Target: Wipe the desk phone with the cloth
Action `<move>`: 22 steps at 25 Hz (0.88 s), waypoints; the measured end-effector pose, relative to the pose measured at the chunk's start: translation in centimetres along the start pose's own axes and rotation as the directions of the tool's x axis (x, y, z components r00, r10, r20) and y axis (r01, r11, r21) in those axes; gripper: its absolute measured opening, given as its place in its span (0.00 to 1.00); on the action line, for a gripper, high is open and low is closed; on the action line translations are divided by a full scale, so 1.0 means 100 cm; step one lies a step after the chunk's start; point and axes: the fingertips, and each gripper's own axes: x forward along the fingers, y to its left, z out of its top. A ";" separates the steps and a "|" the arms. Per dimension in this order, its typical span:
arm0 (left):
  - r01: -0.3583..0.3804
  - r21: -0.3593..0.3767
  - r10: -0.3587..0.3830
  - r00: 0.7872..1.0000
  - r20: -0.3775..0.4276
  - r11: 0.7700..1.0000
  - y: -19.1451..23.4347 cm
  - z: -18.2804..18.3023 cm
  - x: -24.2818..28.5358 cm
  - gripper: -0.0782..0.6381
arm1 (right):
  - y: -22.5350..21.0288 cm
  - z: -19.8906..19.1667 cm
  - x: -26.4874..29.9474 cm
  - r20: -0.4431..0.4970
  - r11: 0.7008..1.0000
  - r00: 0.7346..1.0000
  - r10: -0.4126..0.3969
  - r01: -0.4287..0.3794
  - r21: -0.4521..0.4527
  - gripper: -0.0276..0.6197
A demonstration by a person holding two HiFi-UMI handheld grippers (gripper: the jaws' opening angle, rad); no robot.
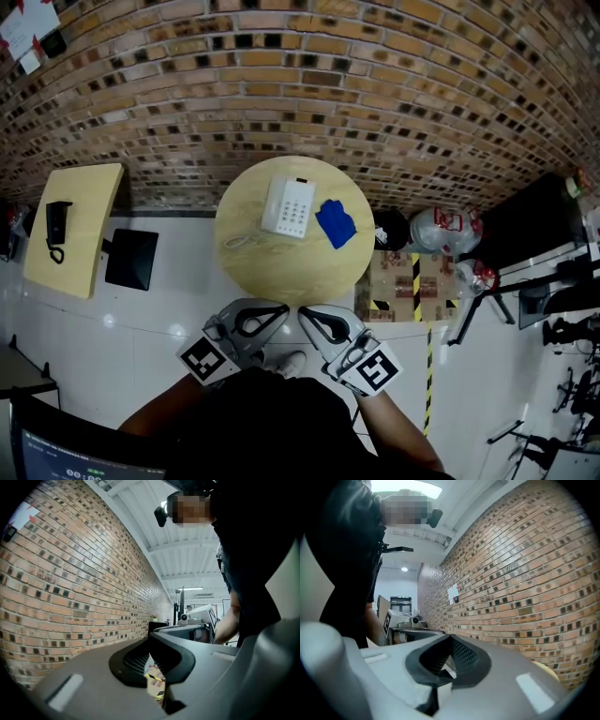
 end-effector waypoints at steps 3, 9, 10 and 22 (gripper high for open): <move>0.008 0.009 -0.008 1.000 0.008 1.000 0.003 0.000 -0.002 0.09 | -0.002 0.001 0.002 0.007 1.000 1.000 -0.017 0.017 0.004 0.04; 0.016 0.008 -0.016 1.000 0.003 1.000 0.008 -0.001 -0.011 0.09 | 0.003 0.001 0.010 0.000 1.000 1.000 -0.021 0.021 0.007 0.04; 0.013 0.005 -0.013 1.000 0.003 1.000 0.007 -0.002 -0.010 0.09 | 0.003 0.001 0.009 0.003 1.000 1.000 -0.019 0.019 0.006 0.04; 0.010 0.005 -0.010 1.000 0.018 1.000 0.003 -0.002 -0.016 0.09 | 0.013 0.000 0.013 0.000 1.000 1.000 -0.008 0.008 -0.007 0.04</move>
